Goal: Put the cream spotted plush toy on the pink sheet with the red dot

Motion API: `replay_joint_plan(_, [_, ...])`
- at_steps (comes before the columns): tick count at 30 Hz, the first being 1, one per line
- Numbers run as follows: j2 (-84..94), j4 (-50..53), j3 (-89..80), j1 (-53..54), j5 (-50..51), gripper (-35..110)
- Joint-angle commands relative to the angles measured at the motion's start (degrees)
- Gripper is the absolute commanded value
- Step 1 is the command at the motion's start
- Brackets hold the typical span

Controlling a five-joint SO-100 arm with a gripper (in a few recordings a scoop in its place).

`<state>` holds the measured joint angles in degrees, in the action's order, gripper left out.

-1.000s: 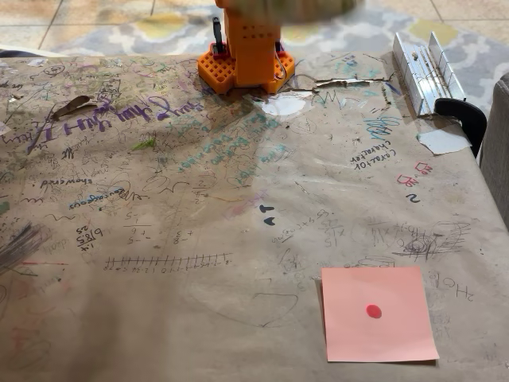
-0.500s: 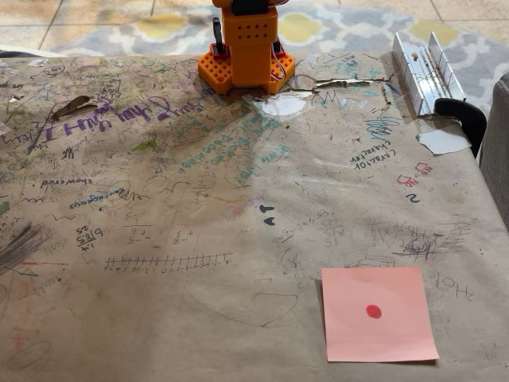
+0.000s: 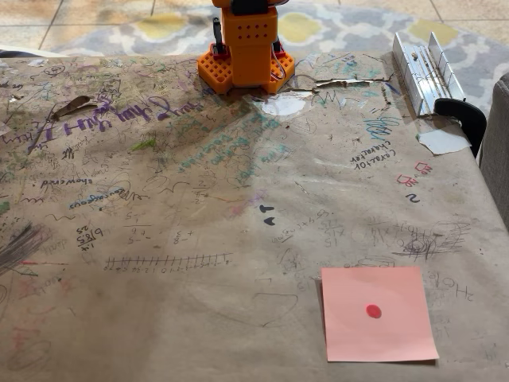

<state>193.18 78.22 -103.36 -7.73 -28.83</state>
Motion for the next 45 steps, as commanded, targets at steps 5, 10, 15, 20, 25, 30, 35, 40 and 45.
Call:
replay_joint_plan(5, [-39.1,0.0,29.8,-0.8,6.7,0])
replay_joint_plan(10, [-74.0,0.9,41.4,-3.3,0.8,14])
replay_joint_plan(15, [-86.0,-6.3,23.6,-0.9,-6.2,26])
replay_joint_plan(20, [-91.5,-14.0,6.3,-1.1,-14.9,31])
replay_joint_plan(25, [-90.2,-18.3,-0.7,-0.9,-16.6,30])
replay_joint_plan(30, [-85.2,-22.2,-7.6,-0.2,-15.9,29])
replay_joint_plan(35, [-68.5,-40.9,-31.9,1.7,-11.5,14])
replay_joint_plan(40, [-39.9,-64.3,-64.0,3.5,-0.3,0])
replay_joint_plan(45, [-17.8,-66.6,-79.5,5.4,16.7,0])
